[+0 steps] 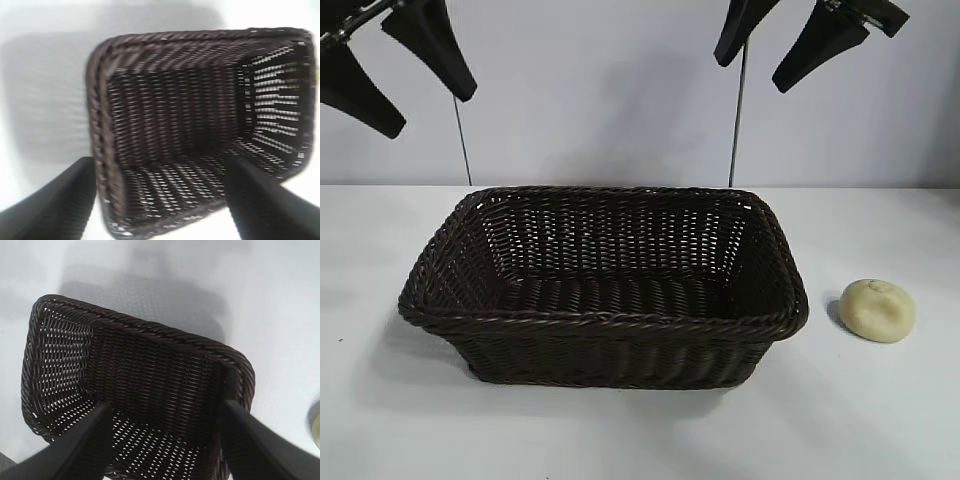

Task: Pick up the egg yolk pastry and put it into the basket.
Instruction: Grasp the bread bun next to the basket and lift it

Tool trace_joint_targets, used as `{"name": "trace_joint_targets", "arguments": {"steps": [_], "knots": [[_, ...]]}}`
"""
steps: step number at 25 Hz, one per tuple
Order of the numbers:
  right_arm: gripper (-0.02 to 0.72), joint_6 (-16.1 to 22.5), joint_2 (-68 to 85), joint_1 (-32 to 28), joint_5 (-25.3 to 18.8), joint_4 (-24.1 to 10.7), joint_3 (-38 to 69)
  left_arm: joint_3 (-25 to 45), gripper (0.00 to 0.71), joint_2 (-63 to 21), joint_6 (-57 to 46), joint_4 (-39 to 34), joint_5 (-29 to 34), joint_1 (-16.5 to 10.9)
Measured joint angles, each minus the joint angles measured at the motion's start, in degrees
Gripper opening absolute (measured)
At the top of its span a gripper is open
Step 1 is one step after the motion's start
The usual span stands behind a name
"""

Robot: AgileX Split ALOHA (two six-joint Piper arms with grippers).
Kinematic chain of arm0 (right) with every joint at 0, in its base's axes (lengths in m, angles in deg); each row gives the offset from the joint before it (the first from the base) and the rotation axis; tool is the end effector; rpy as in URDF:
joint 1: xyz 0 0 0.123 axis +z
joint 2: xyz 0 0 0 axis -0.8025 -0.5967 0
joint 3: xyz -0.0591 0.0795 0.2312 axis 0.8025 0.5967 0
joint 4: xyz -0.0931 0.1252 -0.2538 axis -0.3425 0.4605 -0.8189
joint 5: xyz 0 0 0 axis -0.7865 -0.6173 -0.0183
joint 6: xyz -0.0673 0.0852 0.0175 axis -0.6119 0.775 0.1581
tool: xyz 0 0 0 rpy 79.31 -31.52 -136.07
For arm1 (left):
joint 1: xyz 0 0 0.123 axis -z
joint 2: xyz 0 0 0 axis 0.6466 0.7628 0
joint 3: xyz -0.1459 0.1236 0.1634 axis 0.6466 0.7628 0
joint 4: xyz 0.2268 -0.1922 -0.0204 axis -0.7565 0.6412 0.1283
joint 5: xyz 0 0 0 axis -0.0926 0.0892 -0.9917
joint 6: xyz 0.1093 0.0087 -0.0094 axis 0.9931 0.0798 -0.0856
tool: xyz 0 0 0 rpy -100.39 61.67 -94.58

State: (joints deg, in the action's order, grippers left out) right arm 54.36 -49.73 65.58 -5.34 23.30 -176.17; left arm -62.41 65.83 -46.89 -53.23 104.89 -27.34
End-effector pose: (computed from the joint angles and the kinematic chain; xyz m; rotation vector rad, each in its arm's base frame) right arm 0.4320 0.1321 0.2784 -0.2660 2.7268 0.5644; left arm 0.3825 -0.1460 0.2404 0.2233 2.7039 -0.8530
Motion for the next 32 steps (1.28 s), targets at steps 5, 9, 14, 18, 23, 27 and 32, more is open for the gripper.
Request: {"name": "trace_joint_targets", "arguments": {"steps": [5, 9, 14, 18, 23, 27, 32], "knots": [[0.454, 0.00, 0.00, 0.00, -0.05, 0.00, 0.00, 0.00, 0.524, 0.00, -0.18, 2.31, -1.70, 0.44], [0.454, 0.00, 0.00, 0.00, -0.05, 0.00, 0.00, 0.00, 0.524, 0.00, -0.18, 3.70, -2.11, 0.44], [0.454, 0.00, 0.00, 0.00, 0.19, 0.00, 0.00, 1.21, 0.524, 0.00, -0.18, 4.06, -3.19, 0.44], [0.454, 0.00, 0.00, 0.00, 0.25, 0.00, 0.00, 2.43, 0.524, 0.00, -0.18, 4.06, -3.41, 0.44], [0.454, 0.00, 0.00, 0.00, 0.38, 0.00, 0.00, 2.43, 0.524, 0.00, -0.18, 4.13, -3.70, 0.44], [0.454, -0.25, 0.00, 0.00, 0.39, -0.11, 0.00, 2.43, 0.524, 0.00, -0.18, 4.20, -3.84, 0.44], [0.454, -0.35, 0.00, -0.49, -1.23, -3.30, 0.00, 2.43, 0.524, 0.00, -0.18, 4.20, -3.86, 0.44]]}}
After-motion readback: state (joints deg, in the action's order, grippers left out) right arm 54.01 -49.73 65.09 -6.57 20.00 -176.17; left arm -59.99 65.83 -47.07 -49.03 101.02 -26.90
